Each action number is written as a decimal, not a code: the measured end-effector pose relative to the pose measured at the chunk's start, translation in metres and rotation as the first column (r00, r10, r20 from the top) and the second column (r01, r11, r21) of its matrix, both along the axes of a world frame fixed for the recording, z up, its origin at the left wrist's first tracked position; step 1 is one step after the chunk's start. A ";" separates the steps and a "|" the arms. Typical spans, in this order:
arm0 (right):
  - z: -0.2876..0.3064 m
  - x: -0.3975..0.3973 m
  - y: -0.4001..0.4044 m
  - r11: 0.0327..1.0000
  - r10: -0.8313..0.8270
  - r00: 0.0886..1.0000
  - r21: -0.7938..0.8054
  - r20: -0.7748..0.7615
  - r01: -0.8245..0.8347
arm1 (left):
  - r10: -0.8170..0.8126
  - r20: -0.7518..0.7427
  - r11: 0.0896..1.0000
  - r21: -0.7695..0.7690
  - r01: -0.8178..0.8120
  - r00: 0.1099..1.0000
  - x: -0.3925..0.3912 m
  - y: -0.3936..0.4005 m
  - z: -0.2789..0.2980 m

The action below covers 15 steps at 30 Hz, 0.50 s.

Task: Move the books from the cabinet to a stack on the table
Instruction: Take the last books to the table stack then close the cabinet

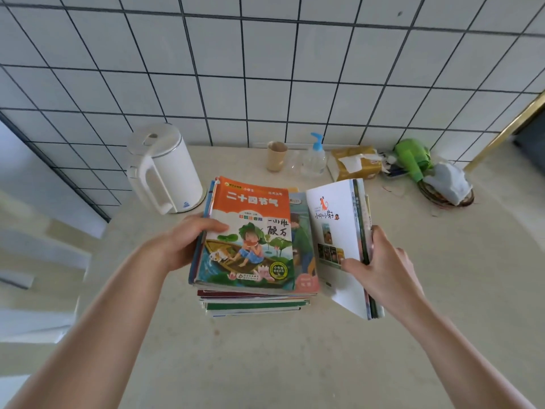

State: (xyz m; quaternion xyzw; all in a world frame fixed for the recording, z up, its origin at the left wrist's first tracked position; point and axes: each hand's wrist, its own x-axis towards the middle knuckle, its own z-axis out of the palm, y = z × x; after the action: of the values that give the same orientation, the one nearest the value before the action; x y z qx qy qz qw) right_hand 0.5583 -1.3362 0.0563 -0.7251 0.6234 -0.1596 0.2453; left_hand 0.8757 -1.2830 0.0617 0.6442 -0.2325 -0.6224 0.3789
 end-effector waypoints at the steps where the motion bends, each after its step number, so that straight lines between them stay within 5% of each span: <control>1: -0.001 0.001 0.000 1.000 -0.005 1.000 0.001 -0.001 0.005 | -0.035 0.029 0.999 0.032 0.034 0.999 0.002 -0.001 0.000; 6: -0.005 0.005 -0.001 0.999 -0.016 1.000 0.035 -0.009 0.016 | -0.127 0.220 0.987 0.122 0.101 0.967 0.004 -0.006 0.001; 15: -0.010 0.011 -0.002 0.998 -0.005 1.000 0.063 0.007 0.005 | -0.232 0.616 0.970 0.087 0.227 0.753 -0.006 0.004 0.006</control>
State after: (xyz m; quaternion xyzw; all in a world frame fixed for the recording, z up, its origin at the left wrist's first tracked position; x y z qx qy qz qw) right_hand 0.5696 -1.3387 0.0459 -0.7148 0.6291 -0.1432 0.2698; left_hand 0.8697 -1.2785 0.0677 0.7810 -0.4193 -0.4176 0.1996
